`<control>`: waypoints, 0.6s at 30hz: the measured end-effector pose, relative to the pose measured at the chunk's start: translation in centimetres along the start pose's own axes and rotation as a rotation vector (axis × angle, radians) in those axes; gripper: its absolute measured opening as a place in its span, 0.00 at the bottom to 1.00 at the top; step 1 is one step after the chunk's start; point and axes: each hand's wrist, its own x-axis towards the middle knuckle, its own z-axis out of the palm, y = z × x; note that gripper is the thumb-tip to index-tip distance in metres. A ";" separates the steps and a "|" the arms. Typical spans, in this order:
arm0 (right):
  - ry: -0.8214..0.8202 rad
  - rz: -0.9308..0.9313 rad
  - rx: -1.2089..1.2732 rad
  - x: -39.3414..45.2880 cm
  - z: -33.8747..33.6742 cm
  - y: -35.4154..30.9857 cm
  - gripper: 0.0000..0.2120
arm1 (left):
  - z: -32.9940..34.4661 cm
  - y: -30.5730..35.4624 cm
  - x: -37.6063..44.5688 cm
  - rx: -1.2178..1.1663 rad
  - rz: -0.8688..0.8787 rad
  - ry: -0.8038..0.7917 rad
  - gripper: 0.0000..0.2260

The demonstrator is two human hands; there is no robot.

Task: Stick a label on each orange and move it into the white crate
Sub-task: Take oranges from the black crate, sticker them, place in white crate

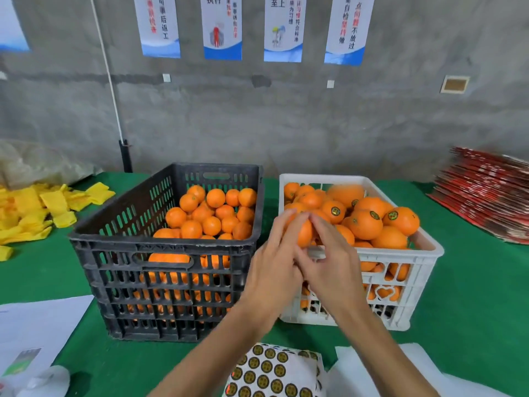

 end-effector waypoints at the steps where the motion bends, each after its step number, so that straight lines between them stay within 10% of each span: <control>1: 0.002 -0.003 -0.008 2.5 -0.5 0.1 0.29 | -0.5 0.6 2.5 0.008 0.019 -0.041 0.34; 10: 0.004 -0.054 -0.319 12.8 -1.2 2.8 0.25 | -4.0 -4.4 16.2 0.462 -0.052 -0.296 0.28; 18: -0.026 -0.018 0.082 12.7 4.4 0.0 0.19 | -15.6 -21.0 12.7 0.473 -0.976 -0.601 0.21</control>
